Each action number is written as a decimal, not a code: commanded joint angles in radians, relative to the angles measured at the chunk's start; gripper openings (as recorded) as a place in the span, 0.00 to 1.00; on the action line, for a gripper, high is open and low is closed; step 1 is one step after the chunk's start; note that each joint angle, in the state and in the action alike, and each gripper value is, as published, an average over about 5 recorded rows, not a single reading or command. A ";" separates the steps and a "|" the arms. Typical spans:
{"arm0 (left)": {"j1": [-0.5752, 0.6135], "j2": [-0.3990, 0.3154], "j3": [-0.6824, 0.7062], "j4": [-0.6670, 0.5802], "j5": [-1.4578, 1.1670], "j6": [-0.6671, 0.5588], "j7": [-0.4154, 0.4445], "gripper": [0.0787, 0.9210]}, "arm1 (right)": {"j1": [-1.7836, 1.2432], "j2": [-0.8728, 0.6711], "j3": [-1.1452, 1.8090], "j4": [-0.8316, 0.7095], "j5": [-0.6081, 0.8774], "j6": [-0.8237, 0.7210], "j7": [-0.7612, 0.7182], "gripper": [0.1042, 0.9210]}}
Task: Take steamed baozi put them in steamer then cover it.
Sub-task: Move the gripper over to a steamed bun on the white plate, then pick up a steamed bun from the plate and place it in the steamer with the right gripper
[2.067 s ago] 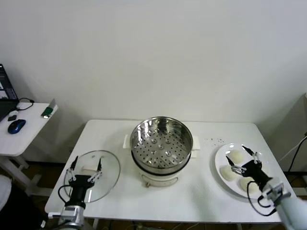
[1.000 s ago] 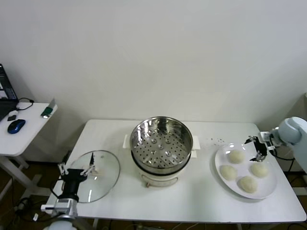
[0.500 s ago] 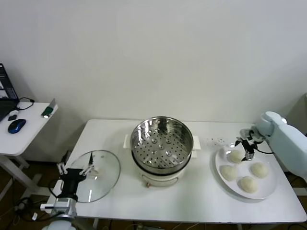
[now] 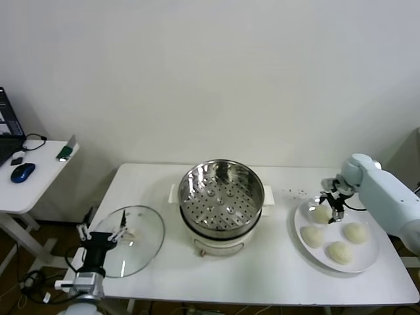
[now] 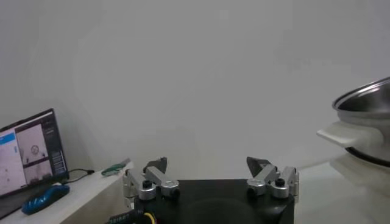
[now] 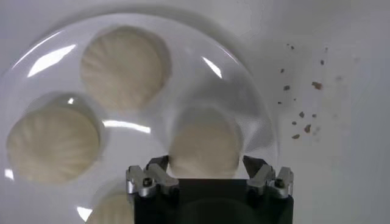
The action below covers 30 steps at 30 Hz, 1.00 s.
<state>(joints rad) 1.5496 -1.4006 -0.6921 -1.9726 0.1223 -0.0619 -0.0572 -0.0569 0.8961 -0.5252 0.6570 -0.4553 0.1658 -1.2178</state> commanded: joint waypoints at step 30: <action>0.048 -0.009 -0.004 -0.004 -0.004 -0.004 0.001 0.88 | 0.673 -0.001 -0.563 0.430 0.364 0.198 -0.072 0.68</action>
<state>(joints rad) 1.5894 -1.4037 -0.6972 -1.9816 0.1196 -0.0648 -0.0565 0.3469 0.8540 -0.8947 0.9624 -0.2226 0.2900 -1.2803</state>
